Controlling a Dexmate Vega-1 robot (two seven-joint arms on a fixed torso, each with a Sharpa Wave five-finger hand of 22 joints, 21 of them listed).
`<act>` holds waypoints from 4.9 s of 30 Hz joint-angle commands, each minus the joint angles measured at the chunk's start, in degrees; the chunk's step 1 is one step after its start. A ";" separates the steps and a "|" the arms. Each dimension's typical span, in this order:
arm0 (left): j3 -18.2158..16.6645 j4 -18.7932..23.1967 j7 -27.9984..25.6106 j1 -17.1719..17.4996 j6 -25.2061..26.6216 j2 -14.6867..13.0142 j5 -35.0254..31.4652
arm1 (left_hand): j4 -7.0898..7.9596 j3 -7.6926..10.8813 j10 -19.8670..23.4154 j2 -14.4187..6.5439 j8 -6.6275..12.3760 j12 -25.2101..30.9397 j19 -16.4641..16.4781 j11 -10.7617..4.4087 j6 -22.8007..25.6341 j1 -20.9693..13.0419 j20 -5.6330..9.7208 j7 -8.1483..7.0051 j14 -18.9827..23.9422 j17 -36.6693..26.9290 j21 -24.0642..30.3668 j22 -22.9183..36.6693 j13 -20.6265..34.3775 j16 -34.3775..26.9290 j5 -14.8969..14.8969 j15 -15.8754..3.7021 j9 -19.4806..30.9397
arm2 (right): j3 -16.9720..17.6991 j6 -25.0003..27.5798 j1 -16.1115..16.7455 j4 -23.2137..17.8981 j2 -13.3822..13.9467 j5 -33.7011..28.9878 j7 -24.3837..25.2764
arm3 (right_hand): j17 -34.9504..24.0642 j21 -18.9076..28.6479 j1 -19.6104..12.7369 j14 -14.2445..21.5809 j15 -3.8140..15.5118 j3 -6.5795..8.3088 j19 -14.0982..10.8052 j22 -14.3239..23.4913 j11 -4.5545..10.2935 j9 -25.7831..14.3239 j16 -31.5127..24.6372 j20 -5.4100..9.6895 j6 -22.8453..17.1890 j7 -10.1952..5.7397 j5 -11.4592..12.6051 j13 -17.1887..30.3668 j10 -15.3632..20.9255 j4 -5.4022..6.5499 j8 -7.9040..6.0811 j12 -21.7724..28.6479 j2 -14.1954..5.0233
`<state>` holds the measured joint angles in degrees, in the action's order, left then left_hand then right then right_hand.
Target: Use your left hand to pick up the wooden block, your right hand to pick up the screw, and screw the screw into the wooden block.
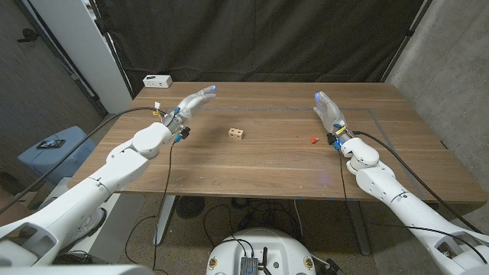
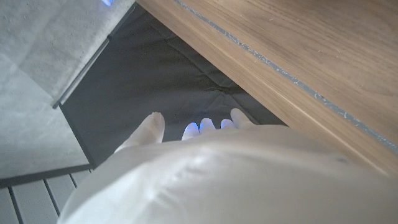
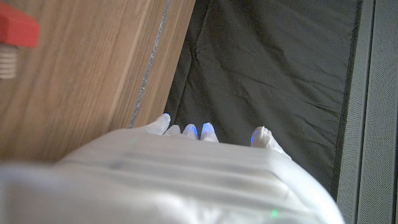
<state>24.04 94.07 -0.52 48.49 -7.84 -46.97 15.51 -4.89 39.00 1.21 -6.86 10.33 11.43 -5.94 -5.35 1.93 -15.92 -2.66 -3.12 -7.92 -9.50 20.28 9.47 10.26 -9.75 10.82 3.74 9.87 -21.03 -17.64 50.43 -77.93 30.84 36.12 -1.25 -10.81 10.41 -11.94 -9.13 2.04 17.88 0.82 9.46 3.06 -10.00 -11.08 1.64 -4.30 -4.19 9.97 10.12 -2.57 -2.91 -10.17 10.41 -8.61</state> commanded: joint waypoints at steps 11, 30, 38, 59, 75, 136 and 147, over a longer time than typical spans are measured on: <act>2.37 12.68 3.76 -3.00 12.00 -9.42 -15.48 | -5.99 -0.81 5.38 5.36 2.04 1.40 2.72 -4.40 4.58 -8.78 -0.19 -5.78 3.12 -0.16 -3.11 0.18 0.30 -1.28 -0.63 -2.75 0.17 | 1.67 -0.75 2.85 -1.85 1.28 1.57 -0.06 | -0.12 0.40 0.07 -0.50 1.14 0.23 -0.20 0.17 0.46 -0.26 -0.26 3.07 0.05 -0.27 0.26 0.21 -0.08 0.21 -0.36 0.30 -0.02; 9.31 23.51 11.59 -8.86 25.89 -11.85 -39.29 | -5.94 -1.70 10.79 10.43 2.23 2.09 4.61 -6.14 7.89 -16.68 -2.71 -7.15 5.36 -0.21 -5.81 0.23 0.48 -1.06 -0.09 -3.23 0.20 | 1.95 -0.53 3.51 -2.21 1.34 1.99 0.23 | -0.09 0.43 0.14 -0.40 1.03 0.24 -0.31 0.17 0.39 -0.27 -0.32 2.92 0.14 -0.32 0.29 0.22 0.00 0.18 -0.37 0.34 0.03; 12.16 25.50 13.35 -10.19 28.53 -9.79 -50.30 | -5.81 -2.37 12.62 12.61 2.39 2.15 3.41 -6.57 9.52 -19.73 -3.03 -7.70 5.79 -0.23 -7.53 0.27 0.53 -0.96 0.36 -3.36 0.22 | 2.20 -0.44 3.60 -2.01 1.44 2.23 0.25 | -0.08 0.43 0.15 -0.43 0.95 0.25 -0.32 0.17 0.37 -0.27 -0.31 2.88 0.18 -0.35 0.30 0.22 -0.01 0.16 -0.37 0.34 0.03; 18.14 24.32 26.37 -13.14 32.10 -2.58 -72.93 | -4.77 -5.25 16.24 15.95 1.47 1.18 -2.27 -6.94 12.30 -26.35 -4.09 -7.92 3.28 -0.21 -10.08 0.50 0.58 -0.34 1.56 -3.06 0.25 | 2.58 -0.17 3.35 -0.75 1.21 2.97 0.11 | -0.06 0.43 0.15 -0.49 0.81 0.29 -0.37 0.17 0.24 -0.27 -0.30 2.81 0.30 -0.27 0.31 0.24 -0.01 0.08 -0.37 0.36 0.06; 20.13 20.37 34.08 -15.08 30.40 2.78 -81.50 | -4.48 -6.42 15.75 16.35 0.90 0.58 -3.01 -6.98 12.10 -26.23 -5.32 -8.61 2.28 -0.18 -9.87 0.53 0.52 -0.34 1.74 -4.17 0.22 | 2.34 -0.32 2.50 0.90 0.40 3.14 -0.18 | -0.05 0.42 0.14 -0.50 0.59 0.30 -0.39 0.17 0.11 -0.28 -0.30 2.76 0.43 -0.32 0.30 0.25 -0.03 -0.02 -0.36 0.36 0.14; 20.50 12.27 21.66 -10.27 29.84 3.98 -80.26 | -4.48 -9.92 18.46 16.27 1.37 0.86 -2.75 -7.00 14.32 -27.09 -6.65 -8.66 4.57 -0.13 -9.16 0.44 0.58 -1.24 3.21 -4.18 0.27 | 1.79 0.96 4.19 -1.37 0.32 1.87 3.22 | -0.10 0.37 0.24 -0.71 0.04 0.37 -0.23 0.17 0.00 -0.30 -0.33 2.38 0.58 -0.26 0.27 0.28 -0.12 -0.24 -0.43 0.37 0.20; 21.44 9.64 18.72 -11.23 28.20 4.30 -78.42 | -4.56 -10.59 20.86 16.09 1.53 1.25 -1.27 -7.01 16.19 -28.09 -6.11 -8.90 6.47 -0.10 -8.93 0.40 0.62 -1.34 3.70 -5.58 0.29 | 1.70 0.92 4.08 -1.00 0.04 1.75 3.49 | -0.08 0.38 0.20 -0.75 0.03 0.41 -0.25 0.17 0.01 -0.30 -0.32 2.34 0.50 -0.33 0.27 0.28 -0.15 -0.31 -0.47 0.37 0.20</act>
<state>44.65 105.90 20.93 37.92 21.43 -42.93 -64.21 -9.35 28.62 21.28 9.18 11.45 12.16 -7.56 -12.47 17.51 -43.43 -8.81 -12.02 -2.02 -9.47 11.09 9.73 10.82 -10.82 14.21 -1.51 9.99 -19.20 -16.80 54.51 -79.03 31.09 38.04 1.86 -10.79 10.41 -11.94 -9.12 2.03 17.88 0.62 9.45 3.06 -9.99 -11.08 1.83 -4.08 -4.41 9.97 10.25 -2.57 -2.91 -10.39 10.40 -8.62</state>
